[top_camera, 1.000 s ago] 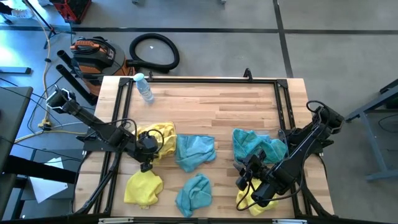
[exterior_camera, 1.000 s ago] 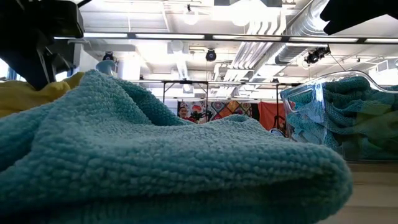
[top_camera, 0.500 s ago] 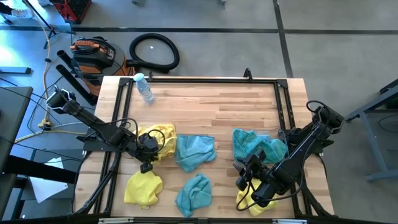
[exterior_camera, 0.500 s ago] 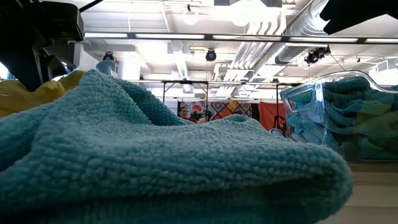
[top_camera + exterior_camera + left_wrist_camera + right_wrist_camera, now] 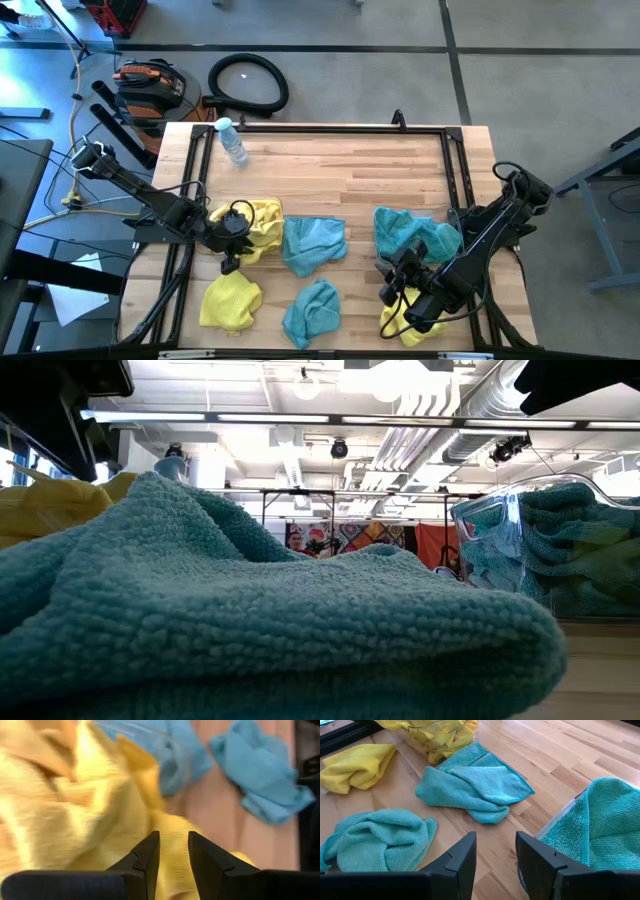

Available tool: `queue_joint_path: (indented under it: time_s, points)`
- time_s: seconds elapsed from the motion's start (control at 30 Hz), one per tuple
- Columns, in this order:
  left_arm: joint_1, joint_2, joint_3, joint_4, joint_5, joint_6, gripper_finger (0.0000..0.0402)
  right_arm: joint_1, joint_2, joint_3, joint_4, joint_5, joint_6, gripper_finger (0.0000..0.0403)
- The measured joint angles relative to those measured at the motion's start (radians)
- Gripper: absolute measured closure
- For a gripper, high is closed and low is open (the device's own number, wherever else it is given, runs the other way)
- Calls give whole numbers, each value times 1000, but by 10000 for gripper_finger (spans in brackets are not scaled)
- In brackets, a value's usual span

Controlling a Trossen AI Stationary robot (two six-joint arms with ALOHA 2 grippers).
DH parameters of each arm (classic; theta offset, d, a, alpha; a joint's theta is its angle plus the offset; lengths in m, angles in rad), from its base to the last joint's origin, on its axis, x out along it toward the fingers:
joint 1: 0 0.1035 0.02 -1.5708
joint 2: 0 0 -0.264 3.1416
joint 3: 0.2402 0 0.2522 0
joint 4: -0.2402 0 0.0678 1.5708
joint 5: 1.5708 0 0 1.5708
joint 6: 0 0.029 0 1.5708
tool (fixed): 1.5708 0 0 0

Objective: Sort microfiber towel by color & place in baskets
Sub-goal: Put the bottom middle yellow microfiber cloth into the left transparent bin

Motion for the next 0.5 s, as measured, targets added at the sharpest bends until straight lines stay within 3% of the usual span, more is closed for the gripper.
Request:
queue_joint_path:
  time_s: [0.2, 0.5]
  points:
    - [0, 33, 0, -101, -37, -39, 310, 0, 0, 0, 0, 0, 0, 270]
    - [0, 177, 0, -90, -34, -36, 310, 0, 0, 0, 0, 5, 0, 270]
